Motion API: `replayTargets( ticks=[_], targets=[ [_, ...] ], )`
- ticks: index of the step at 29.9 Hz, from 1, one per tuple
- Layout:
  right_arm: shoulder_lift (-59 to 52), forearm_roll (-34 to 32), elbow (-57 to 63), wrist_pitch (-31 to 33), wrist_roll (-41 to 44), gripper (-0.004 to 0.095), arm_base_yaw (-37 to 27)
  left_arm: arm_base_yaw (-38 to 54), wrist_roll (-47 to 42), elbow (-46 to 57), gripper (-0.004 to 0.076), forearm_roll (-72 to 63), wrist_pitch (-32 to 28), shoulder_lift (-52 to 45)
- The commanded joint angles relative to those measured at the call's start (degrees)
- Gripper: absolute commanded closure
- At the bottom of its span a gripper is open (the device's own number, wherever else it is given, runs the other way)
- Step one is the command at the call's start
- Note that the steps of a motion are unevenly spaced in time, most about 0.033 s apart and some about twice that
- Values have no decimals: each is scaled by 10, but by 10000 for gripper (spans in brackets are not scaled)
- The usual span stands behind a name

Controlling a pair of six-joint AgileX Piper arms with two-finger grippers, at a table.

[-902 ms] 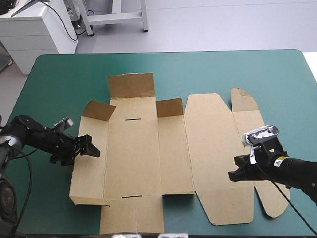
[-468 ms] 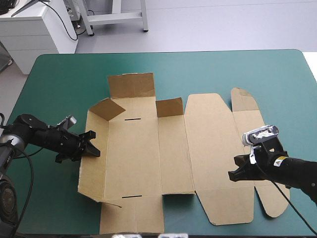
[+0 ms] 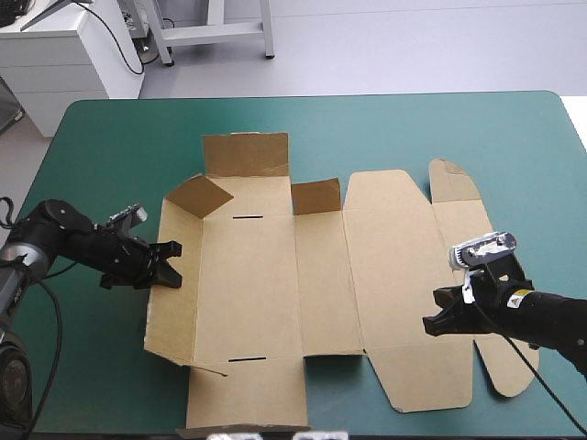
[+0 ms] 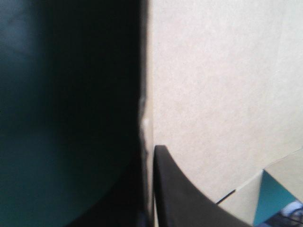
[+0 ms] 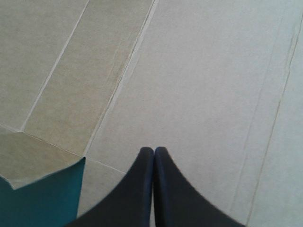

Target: Fold the box

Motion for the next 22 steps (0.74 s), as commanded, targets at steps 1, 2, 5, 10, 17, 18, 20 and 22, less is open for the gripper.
replayTargets(
  ticks=[1,2,5,10,17,18,20,22],
  targets=[
    [-4,13,-15,-18,-1,929,-6,-46,-16,-79,731,78,56,-23],
    [-4,13,-15,-18,-1,929,-6,-60,-21,-97,731,105,56,-23],
    [-4,13,-15,-18,-3,929,-6,-115,-35,-175,731,168,56,-14],
    [-4,13,-15,-18,-3,929,-6,-192,-62,-299,731,254,53,29],
    [-4,13,-15,-17,12,929,-6,-288,-60,-429,731,395,53,110],
    [-4,13,-15,-17,14,929,-6,-305,-58,-451,731,429,52,126],
    [-4,12,-15,-19,18,929,-6,-321,-43,-472,731,466,52,139],
    [-4,5,-15,-25,30,929,-6,-350,9,-491,731,508,52,147]
  ],
)
